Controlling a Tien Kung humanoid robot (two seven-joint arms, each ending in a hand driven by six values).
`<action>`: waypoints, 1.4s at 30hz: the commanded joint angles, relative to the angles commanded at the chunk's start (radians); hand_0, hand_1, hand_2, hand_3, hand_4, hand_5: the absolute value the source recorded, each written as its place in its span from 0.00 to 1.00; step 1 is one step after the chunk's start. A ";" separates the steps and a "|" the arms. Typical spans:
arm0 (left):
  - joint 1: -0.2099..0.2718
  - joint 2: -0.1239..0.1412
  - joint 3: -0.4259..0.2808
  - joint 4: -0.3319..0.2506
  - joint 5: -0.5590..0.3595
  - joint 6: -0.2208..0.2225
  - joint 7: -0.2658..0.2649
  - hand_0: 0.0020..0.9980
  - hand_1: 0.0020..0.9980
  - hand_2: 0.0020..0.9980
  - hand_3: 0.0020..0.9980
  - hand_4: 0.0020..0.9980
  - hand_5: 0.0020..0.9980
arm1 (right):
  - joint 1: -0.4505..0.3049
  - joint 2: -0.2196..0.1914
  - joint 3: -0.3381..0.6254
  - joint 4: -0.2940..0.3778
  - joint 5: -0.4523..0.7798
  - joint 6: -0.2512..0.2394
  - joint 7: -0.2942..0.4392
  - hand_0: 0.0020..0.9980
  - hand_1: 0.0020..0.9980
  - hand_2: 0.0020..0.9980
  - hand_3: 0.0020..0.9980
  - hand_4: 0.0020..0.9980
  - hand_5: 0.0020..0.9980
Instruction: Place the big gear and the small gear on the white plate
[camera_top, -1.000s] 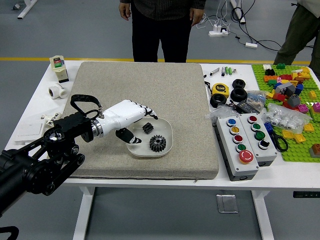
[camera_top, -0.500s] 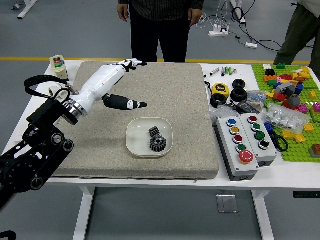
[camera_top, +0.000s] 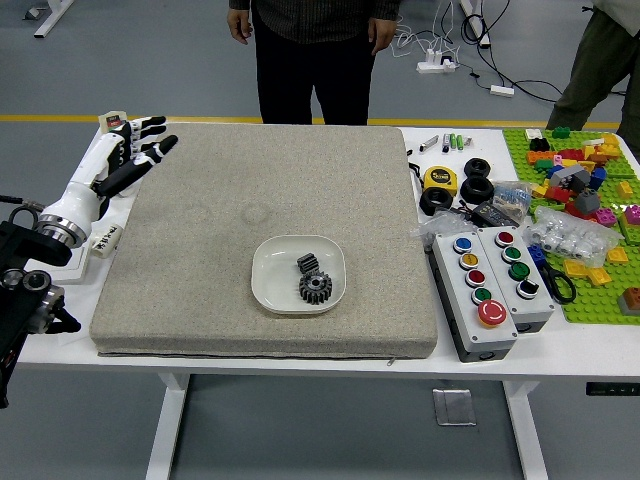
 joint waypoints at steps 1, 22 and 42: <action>0.016 0.006 -0.020 0.002 -0.046 -0.007 -0.010 0.76 0.83 0.89 0.86 0.95 0.98 | -0.001 0.001 0.001 0.000 -0.001 0.000 0.000 0.74 0.79 0.82 0.72 0.90 0.78; 0.150 0.021 -0.139 -0.027 -0.358 -0.025 -0.041 0.80 0.88 0.93 0.88 0.95 1.00 | -0.002 0.006 0.002 -0.004 0.003 0.001 0.001 0.74 0.79 0.82 0.72 0.90 0.78; 0.149 0.025 -0.140 -0.030 -0.355 -0.024 -0.037 0.80 0.88 0.93 0.89 0.94 1.00 | 0.001 0.003 0.004 -0.003 0.000 0.001 0.002 0.74 0.79 0.82 0.72 0.89 0.78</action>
